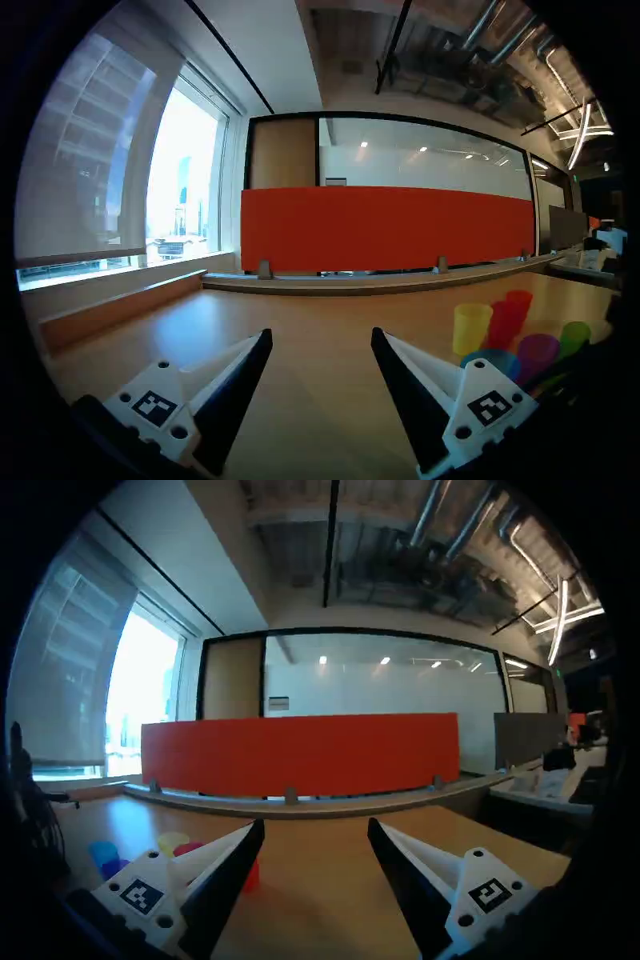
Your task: Pour water
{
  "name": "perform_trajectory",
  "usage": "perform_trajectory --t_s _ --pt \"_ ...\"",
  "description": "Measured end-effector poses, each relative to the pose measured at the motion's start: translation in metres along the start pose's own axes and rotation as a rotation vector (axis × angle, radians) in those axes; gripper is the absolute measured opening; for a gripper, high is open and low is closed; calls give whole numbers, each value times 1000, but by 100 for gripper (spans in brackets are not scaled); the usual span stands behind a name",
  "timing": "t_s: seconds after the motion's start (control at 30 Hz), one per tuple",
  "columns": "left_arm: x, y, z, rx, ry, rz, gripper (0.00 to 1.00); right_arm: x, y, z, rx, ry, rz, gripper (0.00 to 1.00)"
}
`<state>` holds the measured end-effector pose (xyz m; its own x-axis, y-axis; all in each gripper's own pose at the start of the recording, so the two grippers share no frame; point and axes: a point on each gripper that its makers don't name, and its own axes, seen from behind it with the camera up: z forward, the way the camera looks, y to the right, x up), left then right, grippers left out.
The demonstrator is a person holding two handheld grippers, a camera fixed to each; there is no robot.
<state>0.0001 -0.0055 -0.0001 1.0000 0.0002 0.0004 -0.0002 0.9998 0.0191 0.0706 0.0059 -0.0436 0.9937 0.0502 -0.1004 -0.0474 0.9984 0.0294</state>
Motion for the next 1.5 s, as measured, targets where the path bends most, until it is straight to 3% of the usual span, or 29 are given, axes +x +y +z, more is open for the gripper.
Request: perform_trajectory --t_s 0.1,0.27,0.7,1.5 --pt "0 0 0 0 0 0 92 -3 2 2 8 6 39 100" --pt "0 0 -1 0 0 0 92 -7 1 5 18 15 53 99" --pt "0 0 0 0 0 0 92 -23 -7 16 18 32 -42 99" --pt "0 0 0 0 0 0 92 -63 -5 33 -7 -61 -23 99"
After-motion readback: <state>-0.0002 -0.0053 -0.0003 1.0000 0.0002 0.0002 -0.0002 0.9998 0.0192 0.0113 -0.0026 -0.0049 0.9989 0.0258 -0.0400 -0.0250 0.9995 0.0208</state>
